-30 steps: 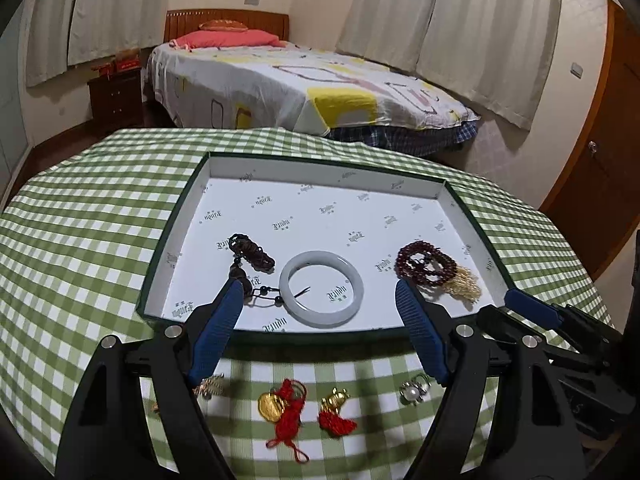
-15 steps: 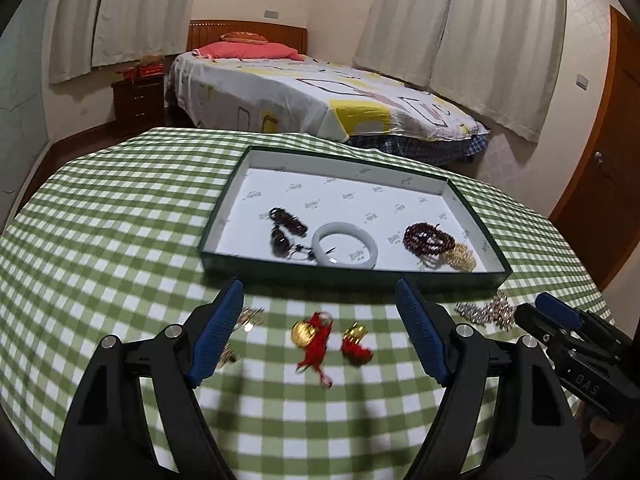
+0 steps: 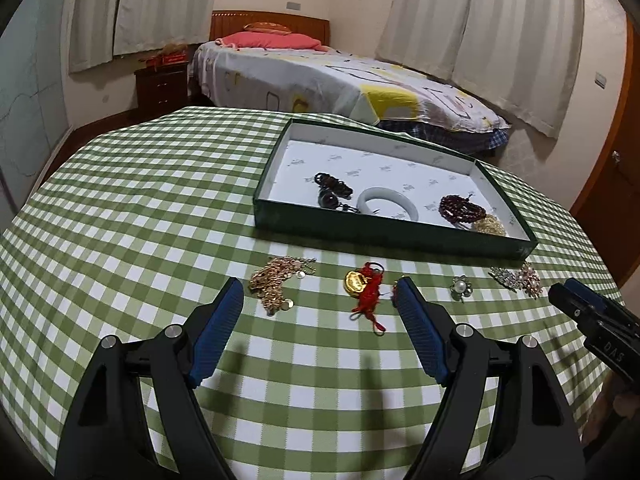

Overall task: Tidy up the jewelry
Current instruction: 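Withdraw both grippers from the box back over the table, then grasp the gold chain with the left gripper while the right grasps the pearl brooch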

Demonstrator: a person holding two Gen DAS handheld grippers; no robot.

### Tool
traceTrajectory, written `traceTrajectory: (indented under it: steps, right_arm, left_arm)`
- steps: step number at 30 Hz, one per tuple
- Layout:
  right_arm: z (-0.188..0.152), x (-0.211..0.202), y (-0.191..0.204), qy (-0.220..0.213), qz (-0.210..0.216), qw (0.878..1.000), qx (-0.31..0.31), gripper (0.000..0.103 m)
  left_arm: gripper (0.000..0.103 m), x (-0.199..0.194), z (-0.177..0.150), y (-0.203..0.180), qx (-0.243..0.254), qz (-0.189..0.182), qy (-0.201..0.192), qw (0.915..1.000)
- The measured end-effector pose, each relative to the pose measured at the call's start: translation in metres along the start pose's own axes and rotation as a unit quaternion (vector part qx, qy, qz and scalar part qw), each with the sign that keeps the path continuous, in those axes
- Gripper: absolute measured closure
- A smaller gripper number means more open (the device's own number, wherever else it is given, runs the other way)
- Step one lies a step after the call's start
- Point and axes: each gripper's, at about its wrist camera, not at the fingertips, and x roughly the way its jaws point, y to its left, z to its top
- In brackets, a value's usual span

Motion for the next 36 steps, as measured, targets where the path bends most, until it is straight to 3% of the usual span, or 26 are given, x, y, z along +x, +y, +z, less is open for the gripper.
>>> traceTrajectory:
  steps: [19, 36]
  right_arm:
    - [0.018, 0.038, -0.032, 0.036, -0.035, 0.998, 0.032, 0.058]
    - [0.023, 0.065, -0.032, 0.085, -0.04, 0.995, 0.022, 0.059]
  left_arm:
    - [0.027, 0.017, 0.002, -0.008, 0.005, -0.007, 0.011, 0.9999]
    - [0.027, 0.033, -0.003, -0.01, -0.002, -0.007, 0.036, 0.9993]
